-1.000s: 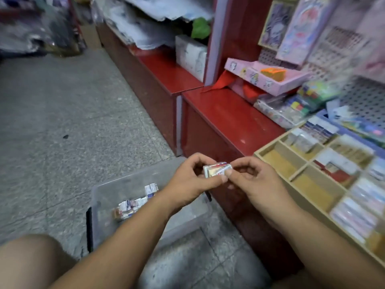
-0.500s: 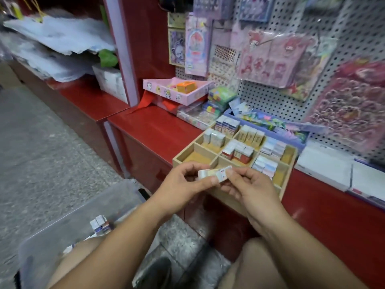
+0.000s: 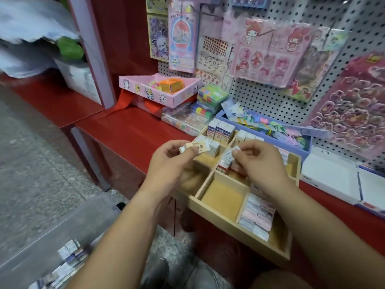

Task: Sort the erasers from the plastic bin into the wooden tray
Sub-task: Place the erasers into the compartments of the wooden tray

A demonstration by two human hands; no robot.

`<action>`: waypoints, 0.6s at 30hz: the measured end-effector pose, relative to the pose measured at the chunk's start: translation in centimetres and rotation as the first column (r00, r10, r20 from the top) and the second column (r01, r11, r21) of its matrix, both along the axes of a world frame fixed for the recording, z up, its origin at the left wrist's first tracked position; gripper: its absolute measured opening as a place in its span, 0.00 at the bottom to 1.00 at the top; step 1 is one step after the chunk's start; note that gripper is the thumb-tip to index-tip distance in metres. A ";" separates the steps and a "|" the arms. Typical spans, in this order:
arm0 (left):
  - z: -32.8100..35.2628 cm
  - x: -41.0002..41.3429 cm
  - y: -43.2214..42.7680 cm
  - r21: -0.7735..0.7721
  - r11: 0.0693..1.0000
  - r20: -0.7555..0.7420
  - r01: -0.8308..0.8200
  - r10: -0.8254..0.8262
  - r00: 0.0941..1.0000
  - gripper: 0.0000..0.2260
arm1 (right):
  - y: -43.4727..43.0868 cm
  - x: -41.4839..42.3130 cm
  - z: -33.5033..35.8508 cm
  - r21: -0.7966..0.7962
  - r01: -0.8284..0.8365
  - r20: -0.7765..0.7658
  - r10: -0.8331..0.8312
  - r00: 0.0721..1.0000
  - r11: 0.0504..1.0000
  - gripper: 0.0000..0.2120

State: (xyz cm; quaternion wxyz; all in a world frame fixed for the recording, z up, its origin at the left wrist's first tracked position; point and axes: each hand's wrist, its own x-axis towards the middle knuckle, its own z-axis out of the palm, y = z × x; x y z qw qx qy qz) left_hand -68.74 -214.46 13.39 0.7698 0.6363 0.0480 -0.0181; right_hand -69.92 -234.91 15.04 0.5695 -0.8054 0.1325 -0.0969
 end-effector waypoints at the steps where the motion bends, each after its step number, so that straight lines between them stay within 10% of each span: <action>1: -0.3 0.5 0.3 -0.009 1.000 -0.003 -0.023 0.023 1.000 0.07 | 0.3 1.4 -0.2 -0.149 -0.022 0.013 0.025 1.000 0.989 0.05; 9: -0.9 2.4 2.2 0.003 1.000 -0.054 -0.031 0.032 0.998 0.06 | 4.8 8.6 -2.0 -0.831 -0.222 -0.137 0.200 0.970 0.509 0.10; 18: -1.3 2.5 2.9 0.056 0.998 -0.027 -0.024 0.025 0.999 0.08 | 5.2 9.4 -3.2 -0.885 -0.181 -0.101 0.203 0.974 0.429 0.12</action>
